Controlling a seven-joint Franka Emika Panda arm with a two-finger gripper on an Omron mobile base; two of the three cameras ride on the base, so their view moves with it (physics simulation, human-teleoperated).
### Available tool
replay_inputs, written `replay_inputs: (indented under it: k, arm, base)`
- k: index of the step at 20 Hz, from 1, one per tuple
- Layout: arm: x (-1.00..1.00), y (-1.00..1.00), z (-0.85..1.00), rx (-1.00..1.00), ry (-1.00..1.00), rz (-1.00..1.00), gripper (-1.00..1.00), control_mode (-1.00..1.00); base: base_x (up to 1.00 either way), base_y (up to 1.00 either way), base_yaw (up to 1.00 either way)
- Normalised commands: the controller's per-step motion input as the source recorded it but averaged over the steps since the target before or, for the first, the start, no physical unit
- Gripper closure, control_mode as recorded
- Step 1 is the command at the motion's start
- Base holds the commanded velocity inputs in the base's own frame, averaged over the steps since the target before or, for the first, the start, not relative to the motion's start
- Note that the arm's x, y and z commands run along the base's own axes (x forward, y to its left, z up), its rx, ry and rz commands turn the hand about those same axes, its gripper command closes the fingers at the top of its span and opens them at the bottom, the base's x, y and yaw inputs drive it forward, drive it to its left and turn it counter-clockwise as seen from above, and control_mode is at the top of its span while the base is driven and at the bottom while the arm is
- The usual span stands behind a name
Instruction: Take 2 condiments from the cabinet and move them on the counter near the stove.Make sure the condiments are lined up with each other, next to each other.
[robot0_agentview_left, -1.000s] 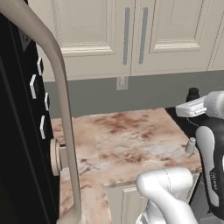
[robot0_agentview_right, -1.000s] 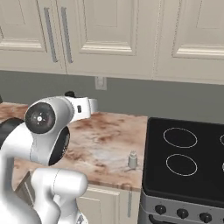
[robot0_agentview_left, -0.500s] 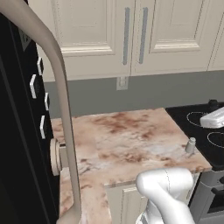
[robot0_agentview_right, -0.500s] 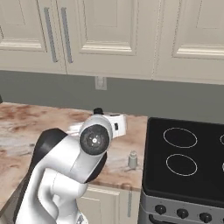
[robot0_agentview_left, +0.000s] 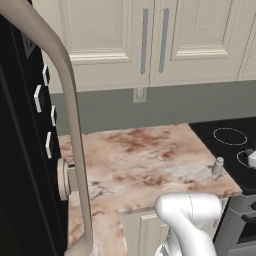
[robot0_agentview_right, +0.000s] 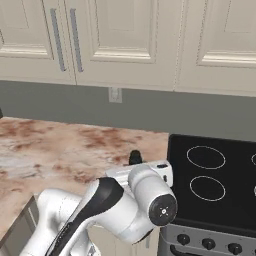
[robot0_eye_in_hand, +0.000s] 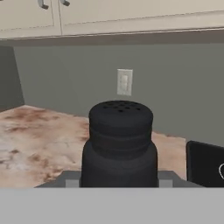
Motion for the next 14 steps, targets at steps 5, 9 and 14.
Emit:
replay_inputs:
  k: [5,9,14]
  arm:
    - [0.0,-0.05,-0.71,0.0,-0.05,0.03,1.0,-1.0]
    - [0.0,-0.01,-0.46,0.0,0.0,0.02,1.0,-1.0]
    - [0.0,-0.13,-0.34,0.0,0.0,0.03,1.0,-1.0]
  base:
    - [0.0,0.0,0.0]
    - [0.0,0.0,0.0]
    - [0.0,0.0,0.0]
